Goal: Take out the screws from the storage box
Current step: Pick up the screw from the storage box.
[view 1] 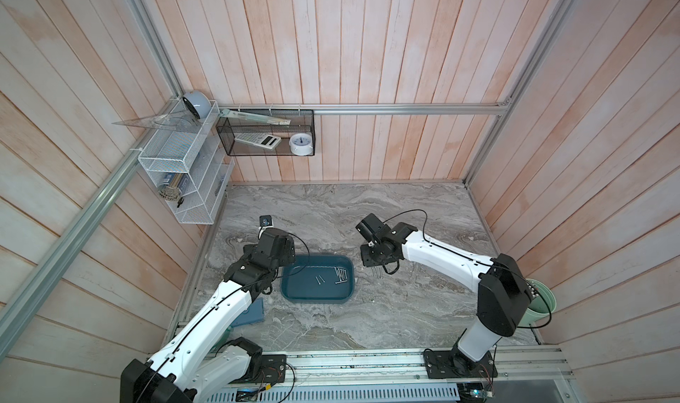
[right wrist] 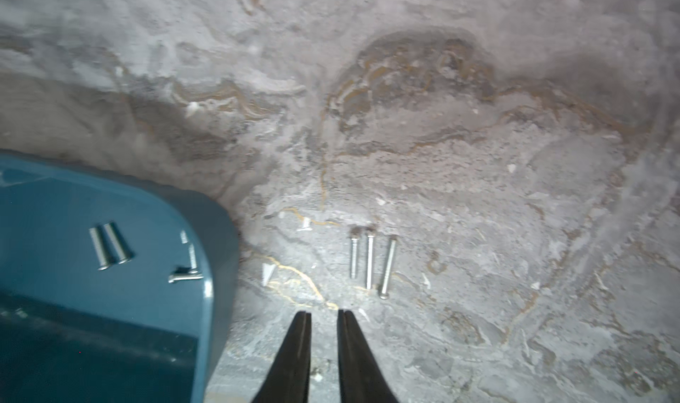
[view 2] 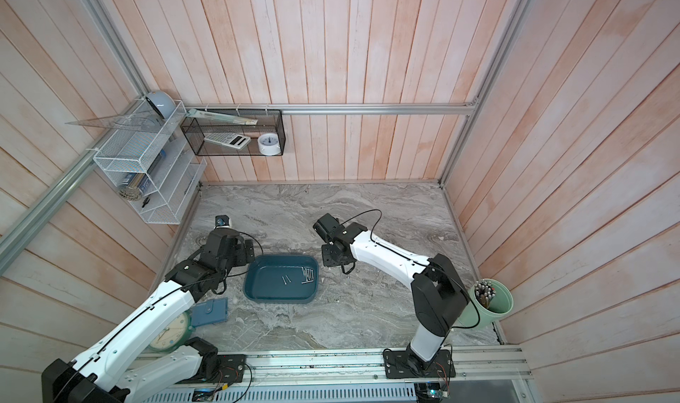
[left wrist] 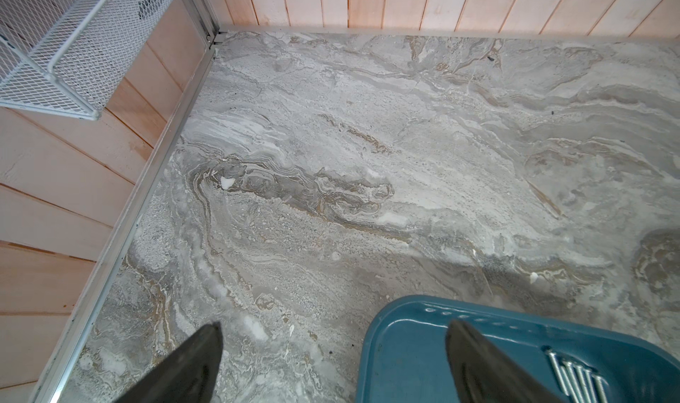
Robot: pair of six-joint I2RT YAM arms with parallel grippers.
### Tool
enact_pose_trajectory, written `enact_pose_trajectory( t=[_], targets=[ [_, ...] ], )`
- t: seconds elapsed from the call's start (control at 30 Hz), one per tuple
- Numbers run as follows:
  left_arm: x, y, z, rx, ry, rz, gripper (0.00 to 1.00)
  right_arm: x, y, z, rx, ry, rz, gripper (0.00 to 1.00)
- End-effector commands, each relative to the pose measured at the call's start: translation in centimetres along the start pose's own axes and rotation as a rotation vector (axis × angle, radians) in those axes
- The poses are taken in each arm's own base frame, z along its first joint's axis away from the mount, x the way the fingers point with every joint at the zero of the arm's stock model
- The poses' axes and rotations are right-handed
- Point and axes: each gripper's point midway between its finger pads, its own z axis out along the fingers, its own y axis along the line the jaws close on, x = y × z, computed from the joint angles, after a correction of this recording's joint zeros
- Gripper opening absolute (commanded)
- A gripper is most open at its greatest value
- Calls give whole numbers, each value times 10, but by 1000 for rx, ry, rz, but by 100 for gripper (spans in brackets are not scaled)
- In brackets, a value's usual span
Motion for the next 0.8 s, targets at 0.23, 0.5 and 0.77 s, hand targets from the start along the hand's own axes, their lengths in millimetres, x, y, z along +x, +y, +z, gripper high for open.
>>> enact_pose_trajectory(
  t=[0.23,0.5,0.77],
  targets=[
    [-5,3,-5,3,-24,-7,100,8,117,16,-39,64,-254,21],
    [-6,5,-6,-3,-31,-3,100,14,101,46,-18,112,-221,21],
    [-6,5,-6,-2,-33,-3,100,20,90,72,0,161,-191,18]
  ],
)
